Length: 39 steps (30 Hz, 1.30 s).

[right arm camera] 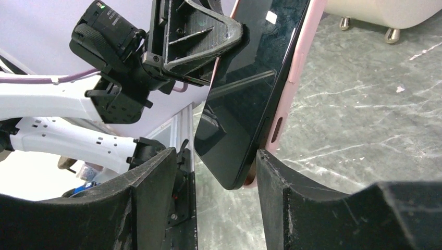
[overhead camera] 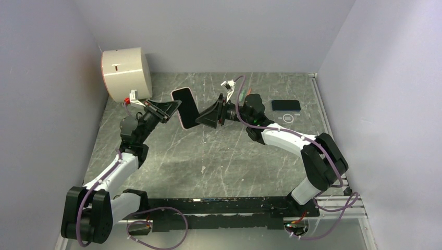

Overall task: Take the phone out of the phone case
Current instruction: Remove the phone case from the phone.

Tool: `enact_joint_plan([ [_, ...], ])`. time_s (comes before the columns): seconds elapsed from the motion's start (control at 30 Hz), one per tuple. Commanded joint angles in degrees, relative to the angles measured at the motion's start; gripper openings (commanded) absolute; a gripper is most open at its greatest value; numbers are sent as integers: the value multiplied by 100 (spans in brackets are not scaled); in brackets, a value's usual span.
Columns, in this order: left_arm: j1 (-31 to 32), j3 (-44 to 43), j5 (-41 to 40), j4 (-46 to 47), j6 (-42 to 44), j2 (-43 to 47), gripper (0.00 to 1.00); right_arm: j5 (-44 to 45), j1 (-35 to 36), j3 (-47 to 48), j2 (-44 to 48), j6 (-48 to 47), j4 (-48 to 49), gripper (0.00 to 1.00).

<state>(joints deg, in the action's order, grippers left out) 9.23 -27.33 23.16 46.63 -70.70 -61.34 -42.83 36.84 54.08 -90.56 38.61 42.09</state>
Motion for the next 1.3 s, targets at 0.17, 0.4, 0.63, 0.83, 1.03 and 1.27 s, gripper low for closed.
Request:
enact_joint_plan([
  [0.17,-3,-76,250,779,-160,-41,3,-487,33,326,-108,400,693,52],
  [0.4,8,-7,446,1415,-468,-291,2,-542,80,564,-205,489,663,50],
  [0.63,162,22,429,1545,-528,-246,3,-509,87,812,-403,671,798,50],
  [0.83,292,4,418,1403,-396,-173,2,-574,87,1083,-543,755,873,48],
  [1.03,369,-37,547,1448,-331,-298,2,-621,87,1348,-586,686,772,43],
  [1.27,465,-106,716,1511,-227,-492,2,-670,87,1665,-708,620,677,24],
])
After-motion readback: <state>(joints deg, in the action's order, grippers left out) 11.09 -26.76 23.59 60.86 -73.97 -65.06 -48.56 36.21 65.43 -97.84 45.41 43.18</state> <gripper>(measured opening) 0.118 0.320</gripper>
